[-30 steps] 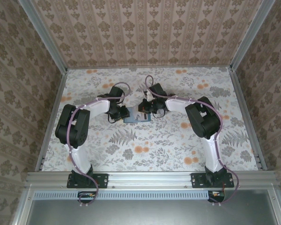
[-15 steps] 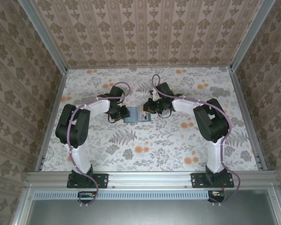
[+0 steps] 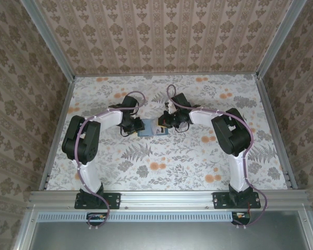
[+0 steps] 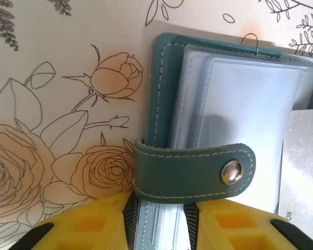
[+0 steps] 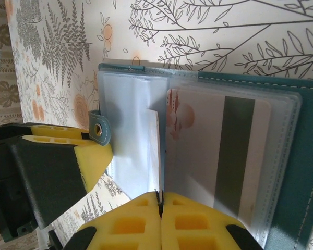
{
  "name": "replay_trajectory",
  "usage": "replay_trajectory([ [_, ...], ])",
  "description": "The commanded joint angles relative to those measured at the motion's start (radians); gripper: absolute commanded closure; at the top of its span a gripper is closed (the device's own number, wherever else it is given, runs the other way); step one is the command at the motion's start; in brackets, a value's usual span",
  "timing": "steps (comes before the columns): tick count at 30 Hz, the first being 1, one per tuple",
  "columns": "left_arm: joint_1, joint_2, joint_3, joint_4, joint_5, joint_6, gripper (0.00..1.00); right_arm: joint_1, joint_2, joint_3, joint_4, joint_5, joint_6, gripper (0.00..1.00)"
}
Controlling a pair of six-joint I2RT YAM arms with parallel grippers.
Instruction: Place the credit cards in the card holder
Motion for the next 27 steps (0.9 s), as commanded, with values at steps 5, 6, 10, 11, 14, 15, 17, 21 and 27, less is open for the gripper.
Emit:
replay_trajectory([
  [5,-0.018,0.038,0.005,0.021,0.030,-0.012,0.66,0.005,0.024,0.019,-0.035,0.005,-0.011,0.93],
  [6,-0.043,0.044,0.009,0.022,0.035,-0.012,0.66,0.006,0.035,0.026,-0.033,-0.005,-0.006,0.93],
  [10,-0.054,0.042,0.014,0.016,0.031,-0.012,0.66,0.015,0.053,0.028,-0.009,0.010,-0.002,0.93],
  [11,-0.055,0.040,0.012,0.016,0.031,-0.012,0.66,0.015,0.058,0.027,0.005,0.011,0.001,0.93],
  [14,-0.054,0.040,0.012,0.014,0.028,-0.010,0.66,0.015,0.084,0.044,0.028,0.010,0.001,0.93],
  [15,-0.054,0.040,0.011,0.015,0.028,-0.011,0.66,0.014,0.094,0.050,0.032,0.009,-0.001,0.93],
  [17,-0.054,0.038,0.009,0.014,0.028,-0.011,0.66,0.011,0.096,0.054,0.039,0.013,-0.007,0.94],
  [21,-0.055,0.034,0.004,0.014,0.025,-0.011,0.66,0.005,0.098,0.060,0.041,0.031,-0.029,0.93],
  [27,-0.054,0.039,0.006,0.015,0.026,-0.011,0.66,0.032,0.101,0.044,0.066,0.055,-0.020,0.94],
])
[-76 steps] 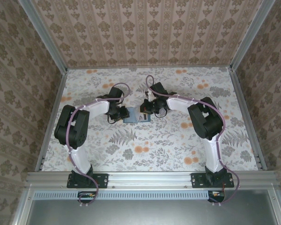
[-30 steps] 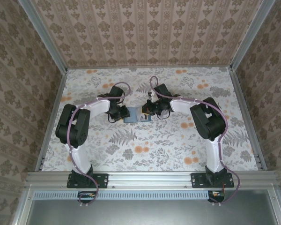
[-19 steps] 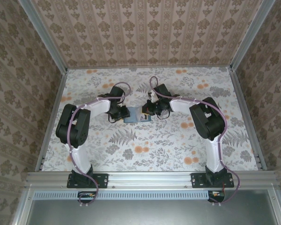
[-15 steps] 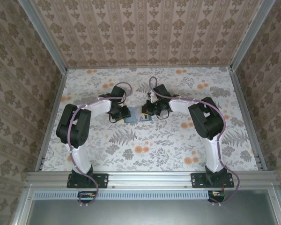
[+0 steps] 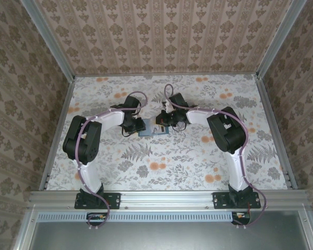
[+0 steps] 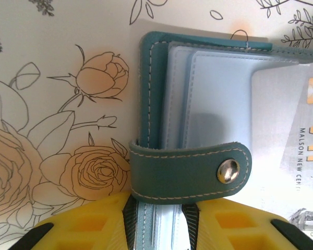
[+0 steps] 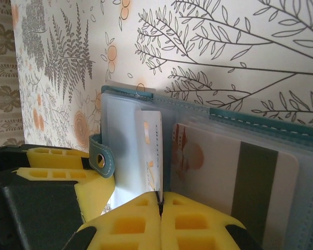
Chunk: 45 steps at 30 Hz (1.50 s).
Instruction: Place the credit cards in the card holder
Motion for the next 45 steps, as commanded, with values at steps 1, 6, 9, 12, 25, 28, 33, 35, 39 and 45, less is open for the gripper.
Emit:
replay_trajectory([
  [1,-0.029,0.034,0.000,0.016,0.053,-0.014,0.66,0.026,0.025,-0.013,0.003,0.064,-0.012,0.94],
  [6,-0.030,0.036,0.000,0.016,0.056,-0.014,0.66,0.053,-0.005,-0.062,0.028,0.137,0.014,0.94],
  [9,-0.031,0.036,-0.002,0.019,0.054,-0.014,0.66,0.082,-0.021,-0.081,0.027,0.190,0.023,0.94],
  [12,-0.033,0.038,-0.002,0.027,0.060,-0.016,0.66,0.113,-0.013,-0.081,0.025,0.237,0.038,0.94],
  [25,-0.044,0.019,-0.030,0.045,0.062,-0.033,0.66,0.202,0.053,-0.011,0.013,0.275,0.063,0.93],
  [28,-0.045,0.010,-0.030,0.043,0.058,-0.033,0.66,0.202,0.049,-0.018,0.020,0.269,0.064,0.93],
  [33,-0.034,-0.021,-0.039,0.042,0.051,-0.035,0.66,0.201,0.024,-0.021,0.005,0.272,0.052,0.90],
  [35,-0.028,-0.036,-0.045,0.047,0.055,-0.038,0.66,0.200,0.017,-0.022,0.000,0.271,0.050,0.89],
  [39,-0.017,-0.084,-0.050,0.045,0.052,-0.036,0.66,0.201,-0.018,-0.033,-0.010,0.295,0.035,0.85],
  [45,-0.006,-0.183,-0.081,0.040,0.030,-0.037,0.66,0.198,-0.096,-0.037,-0.063,0.353,-0.019,0.76],
])
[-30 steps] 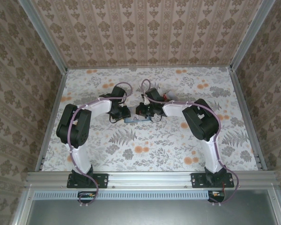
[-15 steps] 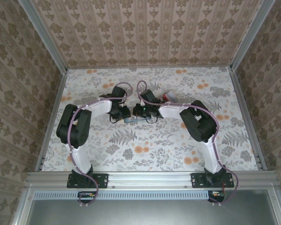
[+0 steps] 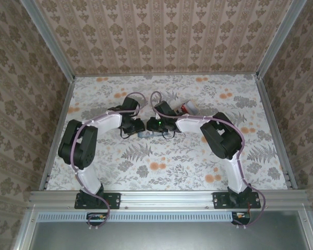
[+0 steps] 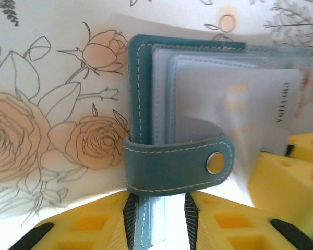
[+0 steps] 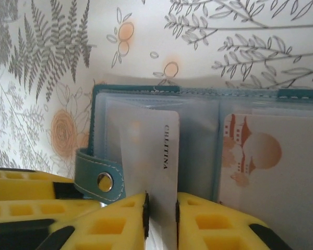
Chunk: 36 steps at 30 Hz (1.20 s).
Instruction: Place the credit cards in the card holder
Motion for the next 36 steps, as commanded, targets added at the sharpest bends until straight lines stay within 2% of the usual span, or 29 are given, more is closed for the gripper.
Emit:
replay_trajectory([
  [1,0.000,-0.094,-0.017,0.021,0.027,-0.022,0.66,0.020,-0.068,-0.014,-0.082,0.022,-0.047,0.75],
  [9,0.046,-0.206,-0.089,0.033,-0.024,-0.028,0.65,0.012,-0.153,-0.018,-0.140,0.048,-0.097,0.60],
  [19,0.082,-0.231,-0.120,0.047,-0.016,-0.011,0.63,-0.048,-0.240,-0.051,-0.221,0.066,-0.179,0.53],
  [26,0.079,-0.157,-0.070,0.048,0.018,0.027,0.62,-0.079,-0.194,-0.006,-0.335,0.014,-0.271,0.52],
  [36,0.032,0.016,0.092,-0.045,-0.005,0.072,0.61,-0.085,-0.195,-0.064,-0.350,0.005,-0.274,0.52],
])
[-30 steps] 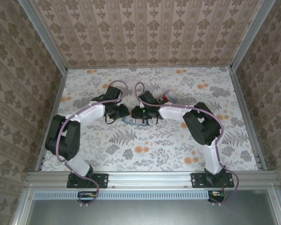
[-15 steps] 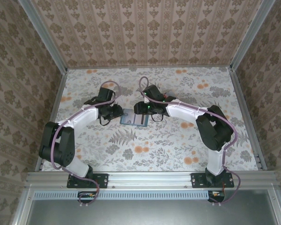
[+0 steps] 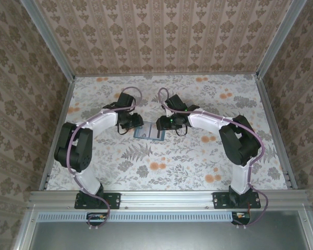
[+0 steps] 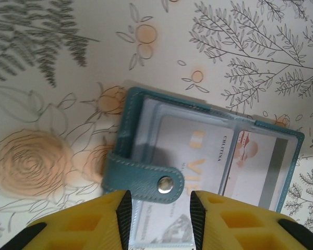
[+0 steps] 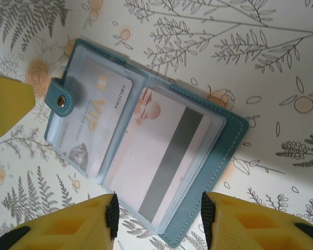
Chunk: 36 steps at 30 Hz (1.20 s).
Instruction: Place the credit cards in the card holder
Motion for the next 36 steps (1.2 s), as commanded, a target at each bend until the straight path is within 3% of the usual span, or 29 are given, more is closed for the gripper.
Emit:
replay_trajectory([
  [1,-0.006,0.045,0.054,-0.059,-0.005,0.040,0.61,-0.003,0.004,-0.027,-0.039,-0.010,-0.016,0.52],
  [19,-0.009,0.101,0.066,-0.075,0.007,0.045,0.62,-0.011,0.053,-0.038,-0.029,-0.053,0.004,0.52],
  [36,-0.025,0.048,0.077,-0.162,-0.047,0.159,0.50,-0.011,0.086,-0.050,-0.017,-0.057,0.012,0.50],
])
